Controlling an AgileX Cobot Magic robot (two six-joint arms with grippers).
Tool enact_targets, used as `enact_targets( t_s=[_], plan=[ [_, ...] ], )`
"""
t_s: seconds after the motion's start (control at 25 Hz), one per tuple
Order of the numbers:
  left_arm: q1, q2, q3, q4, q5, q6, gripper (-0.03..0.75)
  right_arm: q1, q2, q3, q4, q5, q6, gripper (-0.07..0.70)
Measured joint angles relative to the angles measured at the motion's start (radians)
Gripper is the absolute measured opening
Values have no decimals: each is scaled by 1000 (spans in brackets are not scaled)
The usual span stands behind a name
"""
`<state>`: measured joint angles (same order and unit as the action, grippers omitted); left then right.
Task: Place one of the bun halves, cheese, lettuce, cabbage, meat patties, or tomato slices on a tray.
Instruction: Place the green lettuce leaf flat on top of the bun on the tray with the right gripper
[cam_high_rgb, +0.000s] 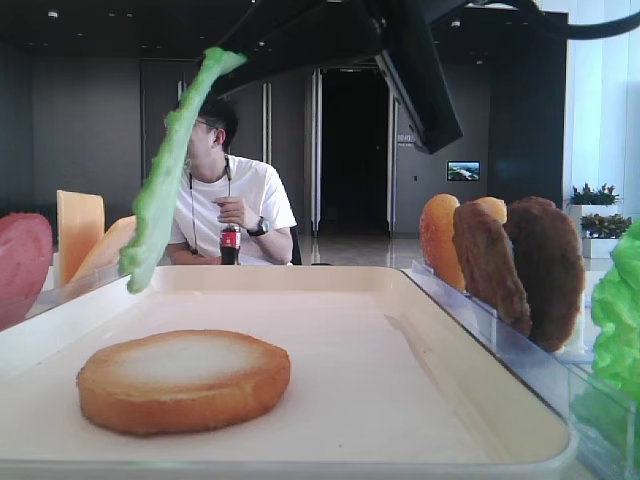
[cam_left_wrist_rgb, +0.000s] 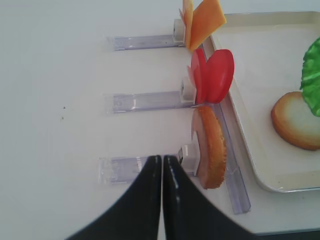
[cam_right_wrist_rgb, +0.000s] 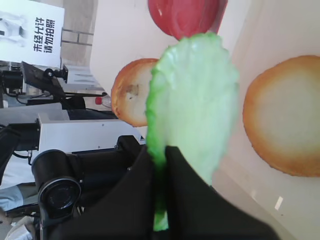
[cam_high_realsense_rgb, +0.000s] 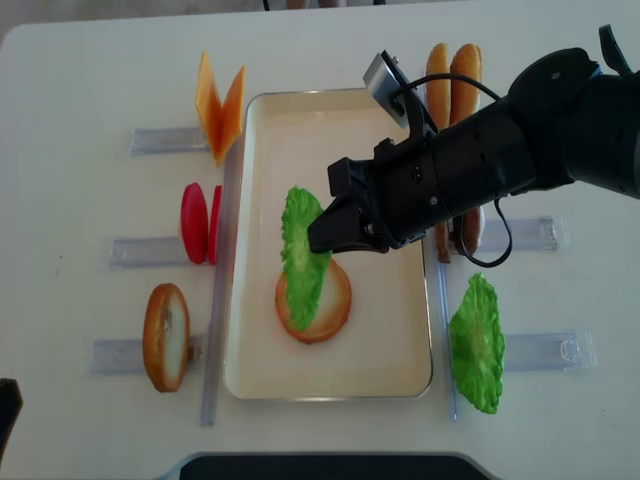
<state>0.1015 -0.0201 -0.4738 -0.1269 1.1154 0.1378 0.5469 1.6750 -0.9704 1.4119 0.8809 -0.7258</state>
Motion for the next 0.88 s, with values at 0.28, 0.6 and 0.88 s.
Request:
enact_targets(
  t_s=[0.28,0.6,0.88],
  plan=[
    [0,0,0,0,0,0,0,22,1,0,17,-39,-27,43],
    [0,0,0,0,0,0,0,93,1,0,21,-56,-45,43],
    [0,0,0,0,0,0,0,98,8,0,22,-116,-49,43]
  ],
)
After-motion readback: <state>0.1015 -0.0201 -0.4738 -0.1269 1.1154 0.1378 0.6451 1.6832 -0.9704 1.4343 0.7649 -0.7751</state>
